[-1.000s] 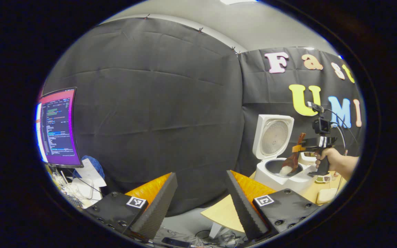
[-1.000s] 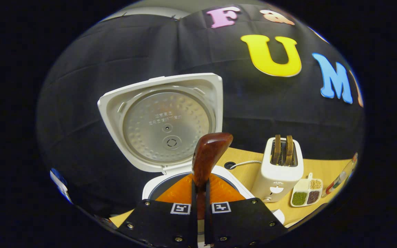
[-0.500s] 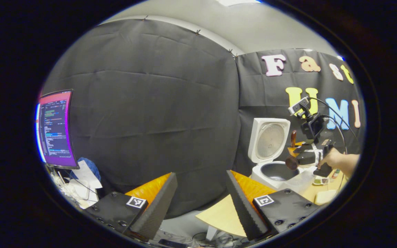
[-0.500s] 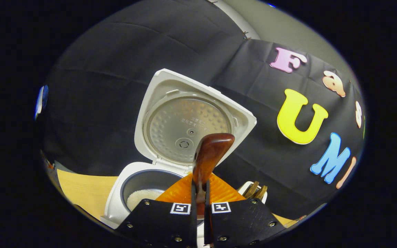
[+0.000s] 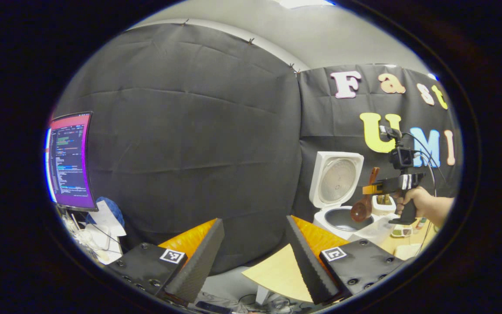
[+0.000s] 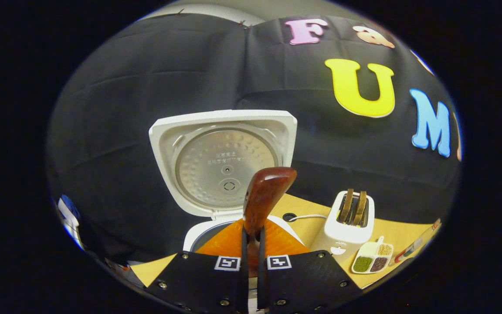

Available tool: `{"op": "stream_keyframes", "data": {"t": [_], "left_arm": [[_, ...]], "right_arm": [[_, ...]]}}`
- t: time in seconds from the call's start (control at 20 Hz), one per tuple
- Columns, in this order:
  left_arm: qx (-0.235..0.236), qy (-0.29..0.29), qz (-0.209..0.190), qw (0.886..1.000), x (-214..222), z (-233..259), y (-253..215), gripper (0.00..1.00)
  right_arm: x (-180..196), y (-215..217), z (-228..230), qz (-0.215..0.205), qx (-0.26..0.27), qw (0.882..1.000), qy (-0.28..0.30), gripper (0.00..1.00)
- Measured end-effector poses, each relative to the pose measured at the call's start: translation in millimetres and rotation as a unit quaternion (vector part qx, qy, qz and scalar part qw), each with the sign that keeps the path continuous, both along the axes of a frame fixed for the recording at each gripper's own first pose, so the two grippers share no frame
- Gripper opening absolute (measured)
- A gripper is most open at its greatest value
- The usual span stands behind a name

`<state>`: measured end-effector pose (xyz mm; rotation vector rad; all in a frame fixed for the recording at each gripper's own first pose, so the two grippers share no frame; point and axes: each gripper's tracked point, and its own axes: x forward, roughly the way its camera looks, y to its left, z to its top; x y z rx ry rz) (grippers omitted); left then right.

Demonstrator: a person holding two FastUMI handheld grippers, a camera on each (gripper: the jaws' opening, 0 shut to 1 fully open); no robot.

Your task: Close the left gripper, press the button to open the rice cooker; take a wooden spoon from the chopstick holder with the right hand, scoop a spoonful of rice and pour it into the rice cooker, then put the wooden spoon back into the chopstick holder.

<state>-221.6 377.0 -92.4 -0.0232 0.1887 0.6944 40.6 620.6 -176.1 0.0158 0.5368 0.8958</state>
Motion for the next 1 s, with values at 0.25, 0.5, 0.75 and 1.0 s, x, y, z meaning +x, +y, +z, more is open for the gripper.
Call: {"op": "stream_keyframes", "data": {"t": [0.25, 0.5, 0.75, 1.0], "left_arm": [[-0.01, -0.017, -0.019, 1.0, 18.8, 2.3, -10.0, 0.95], [-0.005, -0.029, -0.051, 0.998, 49.7, 14.3, -34.0, 0.96], [0.001, -0.04, -0.086, 0.995, 82.8, 25.0, -65.7, 0.95], [0.006, -0.051, -0.119, 0.992, 103.6, 43.7, -99.8, 0.96]], "right_arm": [[2.3, -24.5, 23.5, -0.034, 0.082, 0.991, 0.1, 0.08], [9.8, -64.9, 50.4, -0.058, 0.144, 0.974, 0.164, 0.08], [31.1, -127.7, 65.7, -0.094, 0.154, 0.972, 0.151, 0.08], [49.6, -191.5, 68.7, -0.134, 0.158, 0.968, 0.141, 0.08]]}}
